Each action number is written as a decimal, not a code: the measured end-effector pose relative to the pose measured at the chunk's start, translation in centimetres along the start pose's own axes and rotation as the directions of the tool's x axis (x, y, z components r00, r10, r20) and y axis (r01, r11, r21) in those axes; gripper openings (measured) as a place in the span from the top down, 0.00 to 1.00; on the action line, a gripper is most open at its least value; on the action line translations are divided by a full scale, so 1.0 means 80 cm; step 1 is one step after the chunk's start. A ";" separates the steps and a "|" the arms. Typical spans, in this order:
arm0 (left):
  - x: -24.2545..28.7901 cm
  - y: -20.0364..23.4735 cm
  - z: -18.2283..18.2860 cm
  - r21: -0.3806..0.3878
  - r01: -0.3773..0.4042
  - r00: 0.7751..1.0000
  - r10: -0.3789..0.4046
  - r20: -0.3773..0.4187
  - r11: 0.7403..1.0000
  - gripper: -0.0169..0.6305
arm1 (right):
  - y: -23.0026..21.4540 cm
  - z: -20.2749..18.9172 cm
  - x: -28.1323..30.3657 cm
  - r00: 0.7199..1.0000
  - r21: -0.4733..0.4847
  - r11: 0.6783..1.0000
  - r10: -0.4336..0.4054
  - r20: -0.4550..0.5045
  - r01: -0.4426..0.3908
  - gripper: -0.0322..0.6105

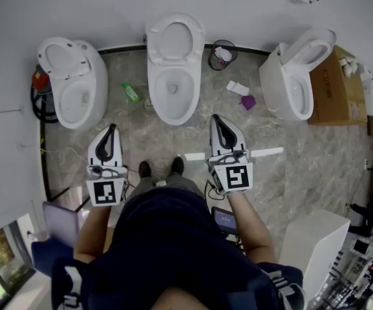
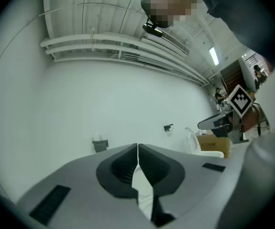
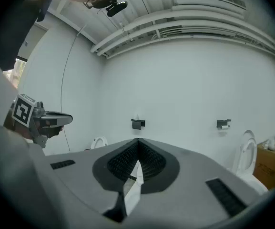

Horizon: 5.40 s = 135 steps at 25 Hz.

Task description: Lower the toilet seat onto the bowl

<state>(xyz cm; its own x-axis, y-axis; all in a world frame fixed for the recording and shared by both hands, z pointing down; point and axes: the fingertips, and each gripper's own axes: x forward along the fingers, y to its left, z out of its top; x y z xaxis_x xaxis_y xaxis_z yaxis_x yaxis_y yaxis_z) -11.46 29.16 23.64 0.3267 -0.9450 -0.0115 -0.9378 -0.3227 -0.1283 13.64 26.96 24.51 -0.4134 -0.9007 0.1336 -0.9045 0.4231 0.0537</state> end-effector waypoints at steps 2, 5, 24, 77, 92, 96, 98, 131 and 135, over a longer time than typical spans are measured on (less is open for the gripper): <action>-0.001 -0.001 0.002 0.001 -0.001 1.000 0.001 0.007 1.000 0.93 | 0.003 0.005 0.000 1.000 -0.010 1.000 0.008 0.026 -0.007 0.92; 0.000 -0.002 0.004 0.006 -0.002 1.000 0.002 0.012 1.000 0.93 | 0.004 0.011 0.003 0.999 -0.012 1.000 0.018 0.039 -0.018 0.92; 0.002 0.005 -0.003 0.002 -0.019 1.000 0.019 -0.007 1.000 0.93 | -0.006 -0.008 0.015 1.000 0.031 0.999 0.018 0.009 -0.018 0.92; 0.023 0.026 -0.019 0.058 -0.136 0.988 0.140 -0.060 0.989 0.93 | -0.055 -0.036 0.177 0.981 0.017 0.981 0.194 -0.009 -0.193 0.43; 0.127 0.193 -0.065 0.048 0.044 0.997 -0.042 -0.057 0.998 0.93 | -0.029 -0.054 0.414 0.996 -0.021 1.000 0.012 -0.091 -0.014 0.43; 0.151 0.240 -0.087 0.050 0.102 0.991 -0.097 -0.096 0.993 0.93 | -0.027 -0.067 0.485 0.993 0.025 0.999 -0.043 -0.109 0.046 0.43; 0.163 0.258 -0.093 0.053 0.124 0.988 -0.118 -0.104 0.991 0.93 | -0.031 -0.077 0.513 0.990 0.069 0.995 -0.065 -0.125 0.074 0.43; 0.275 0.296 -0.169 0.072 0.100 0.959 -0.077 -0.273 0.992 0.93 | -0.223 -0.239 0.765 0.959 0.931 0.302 -0.251 -0.131 0.206 0.50; 0.280 0.299 -0.175 0.074 0.091 0.954 -0.066 -0.294 0.993 0.93 | -0.233 -0.256 0.784 0.953 0.949 0.232 -0.261 -0.153 0.215 0.50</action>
<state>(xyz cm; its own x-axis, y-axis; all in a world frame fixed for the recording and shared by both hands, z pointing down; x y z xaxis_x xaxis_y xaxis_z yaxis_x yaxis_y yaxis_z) -28.25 -0.48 34.23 0.3388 -0.8955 0.2887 -0.8927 -0.4029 -0.2021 6.70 -35.40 52.12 -0.1423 -0.9538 0.2644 -0.3980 -0.1894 -0.8976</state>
